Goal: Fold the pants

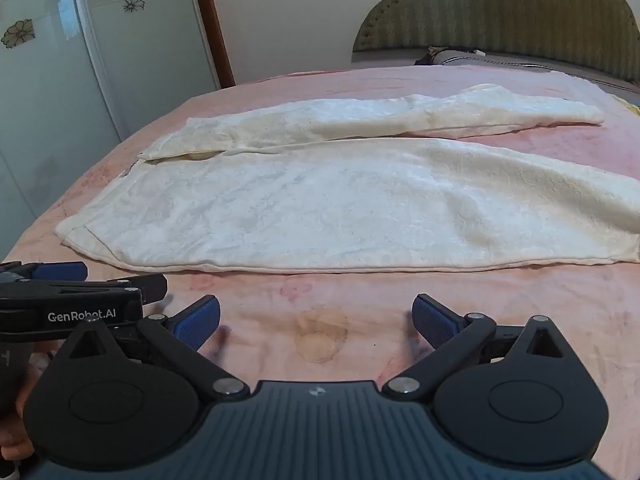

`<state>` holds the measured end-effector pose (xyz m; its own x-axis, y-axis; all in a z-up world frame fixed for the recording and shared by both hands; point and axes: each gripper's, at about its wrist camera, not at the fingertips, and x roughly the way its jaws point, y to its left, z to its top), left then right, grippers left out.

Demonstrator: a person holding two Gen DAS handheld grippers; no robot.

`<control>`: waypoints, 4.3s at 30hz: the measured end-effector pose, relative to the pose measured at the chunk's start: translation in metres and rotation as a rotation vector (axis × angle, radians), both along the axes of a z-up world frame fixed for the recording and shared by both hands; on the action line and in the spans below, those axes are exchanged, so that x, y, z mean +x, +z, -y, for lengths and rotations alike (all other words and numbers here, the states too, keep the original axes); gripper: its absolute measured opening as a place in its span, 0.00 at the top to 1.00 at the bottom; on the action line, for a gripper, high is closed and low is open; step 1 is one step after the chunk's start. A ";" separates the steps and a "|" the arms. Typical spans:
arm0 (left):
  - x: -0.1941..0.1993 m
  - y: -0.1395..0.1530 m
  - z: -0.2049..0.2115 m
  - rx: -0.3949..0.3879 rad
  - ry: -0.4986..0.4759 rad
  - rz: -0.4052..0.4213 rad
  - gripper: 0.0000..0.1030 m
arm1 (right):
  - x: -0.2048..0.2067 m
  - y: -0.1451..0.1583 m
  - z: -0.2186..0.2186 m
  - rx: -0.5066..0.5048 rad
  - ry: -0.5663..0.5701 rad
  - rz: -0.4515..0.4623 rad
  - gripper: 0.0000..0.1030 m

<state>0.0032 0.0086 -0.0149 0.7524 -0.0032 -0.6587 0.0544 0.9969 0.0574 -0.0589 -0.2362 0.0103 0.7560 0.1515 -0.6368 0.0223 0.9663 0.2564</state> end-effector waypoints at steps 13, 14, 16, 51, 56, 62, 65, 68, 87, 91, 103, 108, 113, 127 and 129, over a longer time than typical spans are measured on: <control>-0.002 -0.005 -0.002 0.010 -0.001 -0.005 0.07 | -0.001 -0.003 0.007 0.023 0.005 -0.016 0.00; -0.002 -0.005 -0.002 0.011 -0.003 -0.004 0.07 | -0.001 -0.003 0.007 0.021 0.008 -0.016 0.00; -0.002 -0.005 -0.002 0.014 -0.005 -0.006 0.07 | -0.001 -0.003 0.005 0.014 0.016 -0.018 0.00; 0.002 -0.017 -0.006 0.019 0.006 -0.023 0.06 | 0.002 -0.008 0.005 -0.023 0.020 -0.022 0.00; 0.001 -0.015 -0.006 0.018 0.005 -0.017 0.06 | -0.001 -0.004 0.001 -0.037 0.038 -0.007 0.00; 0.001 -0.014 -0.006 0.017 0.006 -0.022 0.06 | 0.001 -0.006 0.000 -0.065 0.032 -0.009 0.00; 0.001 -0.014 -0.006 0.021 0.006 -0.022 0.06 | 0.001 -0.007 0.002 -0.046 0.034 -0.017 0.00; 0.002 -0.015 -0.006 0.024 0.004 -0.023 0.06 | 0.002 -0.009 0.000 -0.056 0.042 -0.023 0.00; 0.010 -0.004 -0.005 0.020 -0.030 0.007 0.06 | 0.004 -0.021 -0.011 -0.166 0.148 -0.036 0.00; 0.026 0.015 -0.011 0.027 -0.013 0.064 0.06 | 0.010 0.001 0.006 -0.087 0.205 0.020 0.00; 0.115 0.030 -0.037 -0.021 0.096 0.090 0.06 | 0.145 0.064 0.004 -0.450 0.390 0.336 0.00; 0.146 0.020 -0.038 0.039 0.125 0.125 0.06 | 0.229 0.061 -0.008 -0.375 0.515 0.325 0.00; 0.170 -0.001 -0.040 0.085 0.144 0.116 0.06 | 0.322 0.051 -0.021 -0.289 0.583 0.232 0.00; 0.181 -0.030 -0.051 0.019 0.139 0.060 0.00 | 0.495 -0.015 -0.069 -0.140 0.755 -0.095 0.53; 0.181 -0.030 -0.053 0.003 0.139 0.059 0.00 | 0.501 -0.014 -0.068 -0.093 0.797 -0.091 0.72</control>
<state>0.1840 0.0619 -0.0445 0.7832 0.1053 -0.6128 -0.0876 0.9944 0.0590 0.4422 -0.1678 -0.0036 0.3875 0.5666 -0.7272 -0.6654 0.7178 0.2047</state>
